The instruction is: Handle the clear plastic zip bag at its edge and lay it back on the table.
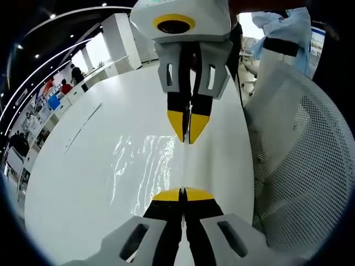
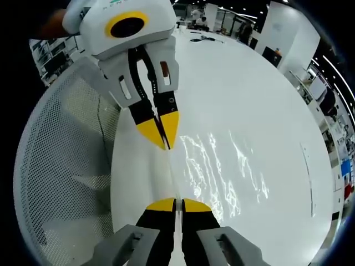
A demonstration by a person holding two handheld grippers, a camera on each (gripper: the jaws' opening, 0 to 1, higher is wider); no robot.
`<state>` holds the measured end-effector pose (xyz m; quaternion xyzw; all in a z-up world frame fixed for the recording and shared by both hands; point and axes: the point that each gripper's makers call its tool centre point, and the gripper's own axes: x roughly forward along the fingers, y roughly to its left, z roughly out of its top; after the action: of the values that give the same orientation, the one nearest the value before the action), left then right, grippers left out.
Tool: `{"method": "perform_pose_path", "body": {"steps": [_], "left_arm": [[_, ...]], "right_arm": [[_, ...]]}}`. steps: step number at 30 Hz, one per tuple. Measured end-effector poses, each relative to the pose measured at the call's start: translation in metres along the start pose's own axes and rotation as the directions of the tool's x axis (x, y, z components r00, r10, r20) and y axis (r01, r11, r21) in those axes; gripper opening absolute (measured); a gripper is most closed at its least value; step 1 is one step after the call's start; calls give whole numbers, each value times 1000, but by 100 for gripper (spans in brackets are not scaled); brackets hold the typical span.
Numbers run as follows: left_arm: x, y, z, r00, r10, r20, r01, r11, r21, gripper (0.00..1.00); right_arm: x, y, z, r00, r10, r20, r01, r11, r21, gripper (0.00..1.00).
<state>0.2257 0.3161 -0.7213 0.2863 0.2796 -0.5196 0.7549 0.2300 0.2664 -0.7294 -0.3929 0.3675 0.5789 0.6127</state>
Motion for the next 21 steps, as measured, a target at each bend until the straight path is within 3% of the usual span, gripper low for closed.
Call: {"method": "perform_pose_path", "body": {"steps": [21], "left_arm": [[-1,-1,-2,1000,2,-3,-2,1000,-12,0]], "right_arm": [[-5,-4,-20,1000,-9,-23,10,999,31,0]]}}
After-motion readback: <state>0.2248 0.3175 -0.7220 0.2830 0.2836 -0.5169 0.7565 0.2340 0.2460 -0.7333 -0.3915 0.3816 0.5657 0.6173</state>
